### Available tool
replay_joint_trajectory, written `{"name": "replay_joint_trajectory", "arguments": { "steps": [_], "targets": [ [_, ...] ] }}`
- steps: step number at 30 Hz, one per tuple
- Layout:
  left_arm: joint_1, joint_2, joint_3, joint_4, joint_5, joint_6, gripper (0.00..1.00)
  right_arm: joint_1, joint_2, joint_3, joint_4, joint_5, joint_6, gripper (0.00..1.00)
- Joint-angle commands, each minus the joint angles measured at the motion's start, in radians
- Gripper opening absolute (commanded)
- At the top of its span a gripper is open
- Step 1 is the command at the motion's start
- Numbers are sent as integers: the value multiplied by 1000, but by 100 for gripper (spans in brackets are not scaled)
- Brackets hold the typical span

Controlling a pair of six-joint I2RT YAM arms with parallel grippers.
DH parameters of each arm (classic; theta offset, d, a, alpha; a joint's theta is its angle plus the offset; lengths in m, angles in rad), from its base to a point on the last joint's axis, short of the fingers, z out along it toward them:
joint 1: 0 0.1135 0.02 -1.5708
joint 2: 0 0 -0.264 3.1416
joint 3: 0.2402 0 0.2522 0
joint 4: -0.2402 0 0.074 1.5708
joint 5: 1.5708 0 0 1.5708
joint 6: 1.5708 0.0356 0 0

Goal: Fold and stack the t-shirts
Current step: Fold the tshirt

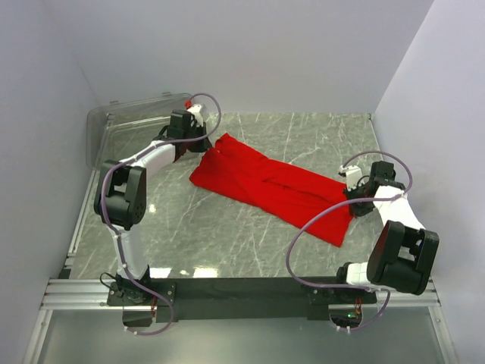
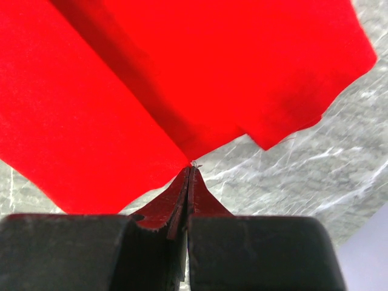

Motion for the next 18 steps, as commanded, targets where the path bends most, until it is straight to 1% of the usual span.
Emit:
{"name": "replay_joint_trajectory", "arguments": {
  "steps": [1,18],
  "targets": [
    [-7,17,54,20,6,16,1,4,19,48,43,6,13,0],
    [-15,63,94,0,-21,24,1,3,48,56,50,17,19,0]
  ]
}}
